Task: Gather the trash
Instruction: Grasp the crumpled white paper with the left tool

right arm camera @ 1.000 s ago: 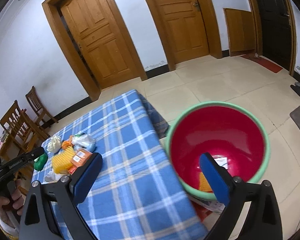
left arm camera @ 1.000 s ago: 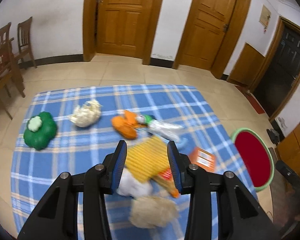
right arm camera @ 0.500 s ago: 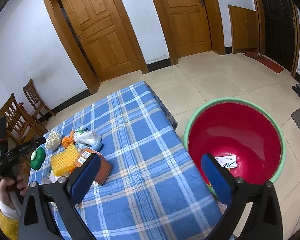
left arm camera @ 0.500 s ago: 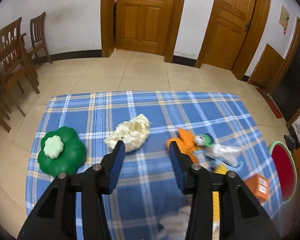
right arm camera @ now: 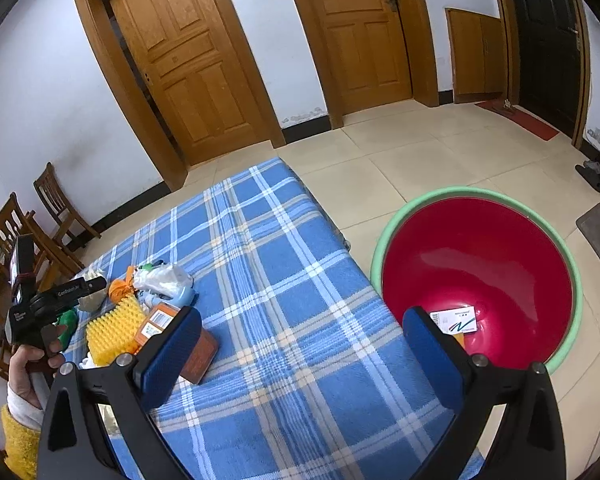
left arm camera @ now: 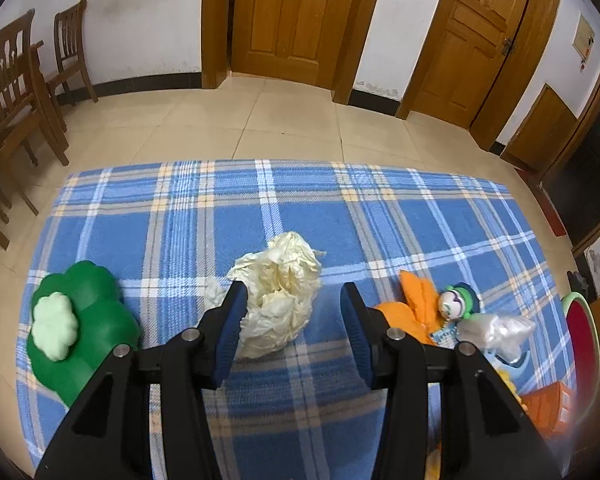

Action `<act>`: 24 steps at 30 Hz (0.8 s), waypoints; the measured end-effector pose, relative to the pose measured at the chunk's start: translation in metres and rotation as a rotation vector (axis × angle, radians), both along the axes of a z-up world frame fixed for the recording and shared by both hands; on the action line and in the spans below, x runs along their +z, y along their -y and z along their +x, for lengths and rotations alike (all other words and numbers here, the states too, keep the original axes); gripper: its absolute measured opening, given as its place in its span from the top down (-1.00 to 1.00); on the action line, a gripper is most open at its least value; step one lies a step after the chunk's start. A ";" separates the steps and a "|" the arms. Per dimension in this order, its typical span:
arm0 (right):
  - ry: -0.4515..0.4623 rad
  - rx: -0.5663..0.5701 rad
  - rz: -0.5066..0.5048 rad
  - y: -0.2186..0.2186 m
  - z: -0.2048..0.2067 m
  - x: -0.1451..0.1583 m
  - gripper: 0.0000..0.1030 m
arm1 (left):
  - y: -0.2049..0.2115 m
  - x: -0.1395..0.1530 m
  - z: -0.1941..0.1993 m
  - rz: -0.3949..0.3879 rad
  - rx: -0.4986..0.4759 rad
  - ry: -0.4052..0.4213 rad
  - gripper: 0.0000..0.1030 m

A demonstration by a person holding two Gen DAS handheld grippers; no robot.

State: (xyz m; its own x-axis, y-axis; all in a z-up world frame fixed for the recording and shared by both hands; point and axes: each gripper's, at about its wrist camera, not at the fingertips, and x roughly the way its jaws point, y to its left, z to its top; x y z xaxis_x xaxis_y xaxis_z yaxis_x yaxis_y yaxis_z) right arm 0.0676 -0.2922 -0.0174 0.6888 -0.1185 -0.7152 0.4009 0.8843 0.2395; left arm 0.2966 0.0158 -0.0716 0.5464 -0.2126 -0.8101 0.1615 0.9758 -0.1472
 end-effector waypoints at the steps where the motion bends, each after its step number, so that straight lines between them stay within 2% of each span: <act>1: -0.003 0.002 -0.003 -0.001 0.001 -0.001 -0.99 | -0.001 -0.003 0.002 -0.003 0.005 -0.002 0.06; 10: 0.005 0.029 -0.002 -0.010 0.005 -0.004 -0.99 | -0.012 -0.012 0.006 -0.043 0.040 -0.022 0.07; 15: 0.020 0.030 -0.008 -0.012 0.003 -0.001 -0.99 | -0.009 -0.011 0.005 -0.041 0.023 -0.016 0.34; 24: 0.023 0.067 0.004 -0.020 0.004 0.001 -0.99 | -0.017 0.013 -0.030 -0.118 0.004 0.014 0.40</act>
State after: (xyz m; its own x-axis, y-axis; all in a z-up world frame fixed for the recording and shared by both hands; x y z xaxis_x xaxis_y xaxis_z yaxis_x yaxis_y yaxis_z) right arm 0.0712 -0.2720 -0.0168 0.7115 -0.0684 -0.6993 0.3348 0.9080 0.2519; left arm 0.2669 0.0332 -0.0591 0.5585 -0.3038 -0.7719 0.1601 0.9525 -0.2591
